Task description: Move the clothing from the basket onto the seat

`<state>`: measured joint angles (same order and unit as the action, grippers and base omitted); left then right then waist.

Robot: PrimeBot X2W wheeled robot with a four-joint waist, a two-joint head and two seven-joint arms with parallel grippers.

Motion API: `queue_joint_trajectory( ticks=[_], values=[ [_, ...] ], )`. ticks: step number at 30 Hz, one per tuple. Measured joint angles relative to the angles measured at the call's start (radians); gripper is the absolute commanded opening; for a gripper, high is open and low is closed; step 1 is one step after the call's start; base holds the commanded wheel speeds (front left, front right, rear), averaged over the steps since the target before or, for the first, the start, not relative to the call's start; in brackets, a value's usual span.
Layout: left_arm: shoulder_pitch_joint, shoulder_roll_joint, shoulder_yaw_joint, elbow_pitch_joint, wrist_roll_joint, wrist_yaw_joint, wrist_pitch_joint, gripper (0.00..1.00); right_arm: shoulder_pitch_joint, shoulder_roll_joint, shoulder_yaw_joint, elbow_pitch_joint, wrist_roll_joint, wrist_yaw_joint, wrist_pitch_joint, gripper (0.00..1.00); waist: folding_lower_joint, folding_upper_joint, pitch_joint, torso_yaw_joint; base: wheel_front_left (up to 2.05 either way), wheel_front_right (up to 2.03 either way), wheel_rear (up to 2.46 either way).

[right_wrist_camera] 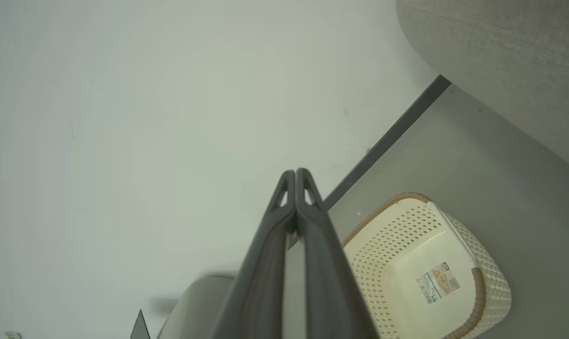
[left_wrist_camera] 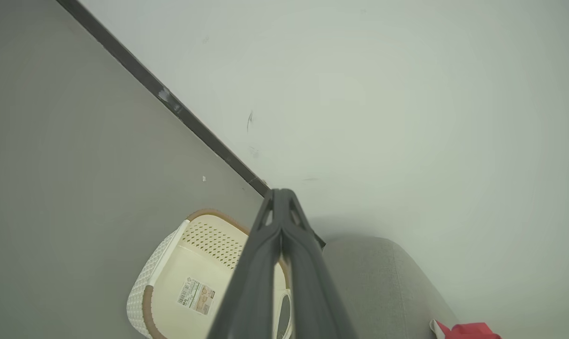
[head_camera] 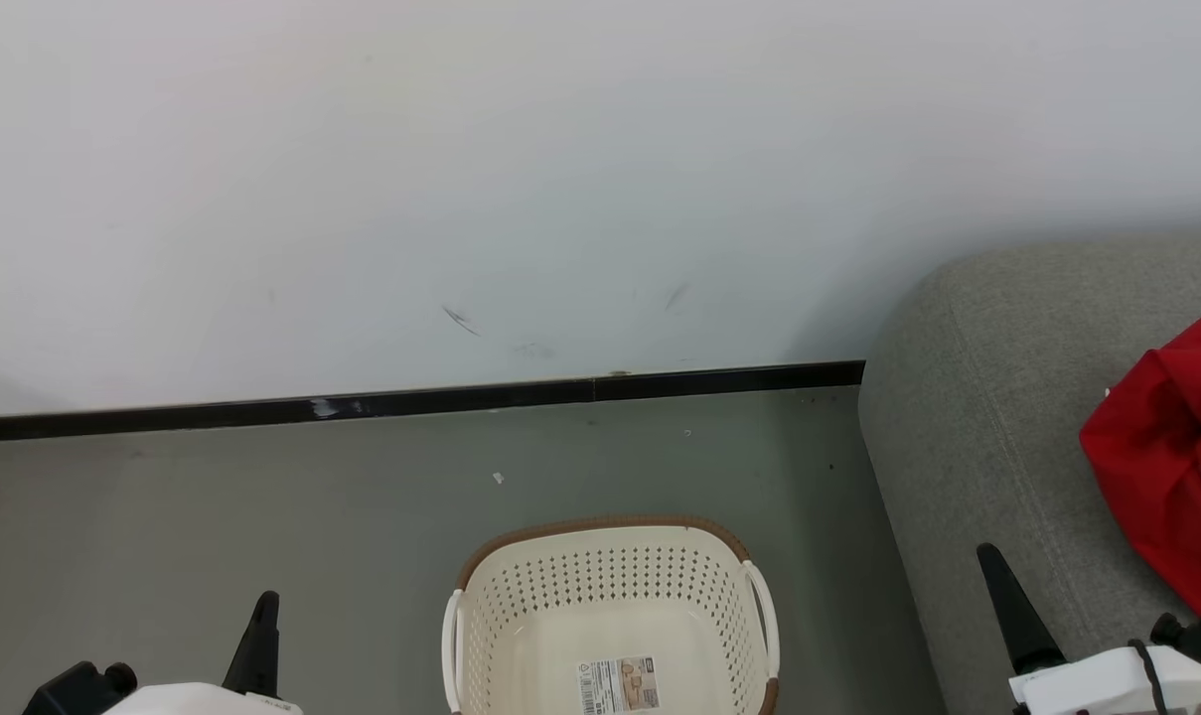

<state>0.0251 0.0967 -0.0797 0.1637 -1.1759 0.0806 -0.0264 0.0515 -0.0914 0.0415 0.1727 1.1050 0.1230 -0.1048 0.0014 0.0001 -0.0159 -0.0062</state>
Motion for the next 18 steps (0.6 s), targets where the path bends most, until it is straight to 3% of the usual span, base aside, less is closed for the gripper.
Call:
queue_joint_trajectory(
  ticks=[18],
  values=[
    [-0.034, -0.027, 0.070, 0.017, -0.218, -0.076, 0.061, 0.00, -0.061, -0.022, -0.014, 0.037, 0.308, 0.000, 0.049, 0.00, -0.0007, 0.0000, 0.009, 0.003, 0.00, 0.00, 0.00]
  ],
)
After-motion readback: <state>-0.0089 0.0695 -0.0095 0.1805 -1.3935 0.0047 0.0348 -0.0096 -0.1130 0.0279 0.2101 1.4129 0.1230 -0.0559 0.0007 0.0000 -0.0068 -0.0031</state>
